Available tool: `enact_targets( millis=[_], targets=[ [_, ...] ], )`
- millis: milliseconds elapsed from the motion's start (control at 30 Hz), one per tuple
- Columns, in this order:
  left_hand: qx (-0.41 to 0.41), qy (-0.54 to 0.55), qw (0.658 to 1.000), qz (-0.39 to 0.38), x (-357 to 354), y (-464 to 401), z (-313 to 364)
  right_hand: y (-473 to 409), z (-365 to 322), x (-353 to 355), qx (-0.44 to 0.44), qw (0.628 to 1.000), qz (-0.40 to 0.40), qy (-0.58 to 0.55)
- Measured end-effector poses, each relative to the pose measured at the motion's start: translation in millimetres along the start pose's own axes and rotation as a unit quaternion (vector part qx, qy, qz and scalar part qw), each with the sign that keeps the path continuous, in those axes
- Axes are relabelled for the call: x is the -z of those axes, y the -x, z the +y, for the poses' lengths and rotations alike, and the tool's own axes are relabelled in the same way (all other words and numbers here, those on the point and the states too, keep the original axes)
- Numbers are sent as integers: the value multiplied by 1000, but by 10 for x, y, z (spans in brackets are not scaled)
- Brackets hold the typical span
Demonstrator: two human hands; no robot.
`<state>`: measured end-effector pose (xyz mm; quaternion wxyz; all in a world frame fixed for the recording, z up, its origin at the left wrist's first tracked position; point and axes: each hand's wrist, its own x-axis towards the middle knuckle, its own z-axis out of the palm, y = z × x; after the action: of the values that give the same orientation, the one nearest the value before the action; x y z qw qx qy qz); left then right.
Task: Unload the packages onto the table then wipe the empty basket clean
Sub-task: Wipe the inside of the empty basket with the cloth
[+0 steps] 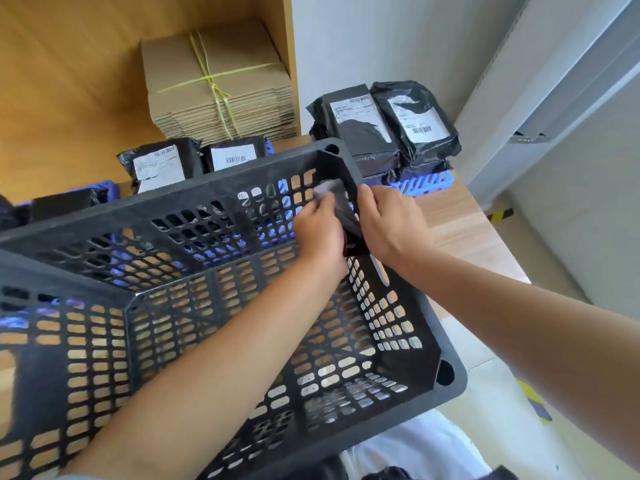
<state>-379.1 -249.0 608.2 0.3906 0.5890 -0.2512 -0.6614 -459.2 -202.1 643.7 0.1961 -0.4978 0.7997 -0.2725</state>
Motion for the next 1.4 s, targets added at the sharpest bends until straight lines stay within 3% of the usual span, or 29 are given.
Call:
enact_targets(
  millis=[133,300,367,433,533,667,933,1267,1400],
  targets=[
    [18,-2,998,-54,95,133,148,24,-6,24,2,1000,-6,-9],
    [56,-28,966,-250,554,157,337,39,-21,43,-18,1000,-12,-1],
    [94,-50,951,-291,803,75,284,39,-19,48,-24,1000,-12,-4],
    [121,-79,953,-267,994,-120,104,40,-25,42,-25,1000,-4,-8],
    [179,-125,963,-160,1071,-454,-279,28,-17,21,-26,1000,3,-6],
    [223,-80,968,-82,827,-825,-708,0,13,5,-30,1000,0,-6],
    [191,-252,947,-55,259,-960,-1111,11,2,-4,-37,999,20,-3],
    [180,-136,973,-52,281,-342,-596,3,1,-12,-37,999,21,13],
    [127,-159,975,-88,316,60,-435,7,9,-9,-34,999,24,23]
  ],
)
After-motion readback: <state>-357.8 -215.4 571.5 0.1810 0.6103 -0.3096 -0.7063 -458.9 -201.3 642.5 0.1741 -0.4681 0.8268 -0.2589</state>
